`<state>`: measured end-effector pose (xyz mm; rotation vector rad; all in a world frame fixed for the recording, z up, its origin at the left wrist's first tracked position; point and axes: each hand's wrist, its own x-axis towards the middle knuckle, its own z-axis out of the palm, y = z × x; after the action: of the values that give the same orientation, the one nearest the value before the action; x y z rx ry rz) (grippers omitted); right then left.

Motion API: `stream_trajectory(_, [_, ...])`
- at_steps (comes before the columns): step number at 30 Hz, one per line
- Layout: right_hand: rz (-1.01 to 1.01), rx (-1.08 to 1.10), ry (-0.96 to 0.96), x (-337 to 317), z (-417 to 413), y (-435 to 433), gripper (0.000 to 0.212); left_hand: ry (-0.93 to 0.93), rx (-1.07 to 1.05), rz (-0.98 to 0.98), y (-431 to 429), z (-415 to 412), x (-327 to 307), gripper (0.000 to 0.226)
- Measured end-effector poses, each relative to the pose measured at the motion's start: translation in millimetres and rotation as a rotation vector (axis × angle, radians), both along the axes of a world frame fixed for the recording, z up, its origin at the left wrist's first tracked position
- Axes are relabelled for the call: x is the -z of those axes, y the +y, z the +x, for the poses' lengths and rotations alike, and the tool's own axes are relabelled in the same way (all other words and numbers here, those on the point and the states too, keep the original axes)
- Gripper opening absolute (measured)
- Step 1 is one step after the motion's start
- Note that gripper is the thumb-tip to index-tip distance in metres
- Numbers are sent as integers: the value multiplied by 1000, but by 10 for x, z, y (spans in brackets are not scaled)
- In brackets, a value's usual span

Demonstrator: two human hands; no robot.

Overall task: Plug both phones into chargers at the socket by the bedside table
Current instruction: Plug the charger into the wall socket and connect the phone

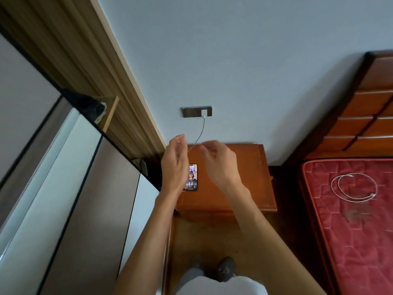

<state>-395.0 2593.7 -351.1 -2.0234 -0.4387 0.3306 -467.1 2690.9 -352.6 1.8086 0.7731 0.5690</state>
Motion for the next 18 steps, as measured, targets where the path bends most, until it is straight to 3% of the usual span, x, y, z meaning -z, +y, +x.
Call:
stream_trajectory(9, [123,33,-51,-545,-715,-557,35,-90,-3,94,-423,-695,-461,41])
stream_trajectory(18, [154,25,-232,-867,-1868,-1416,30,-120,8,155,-1211,-2005,-771,38])
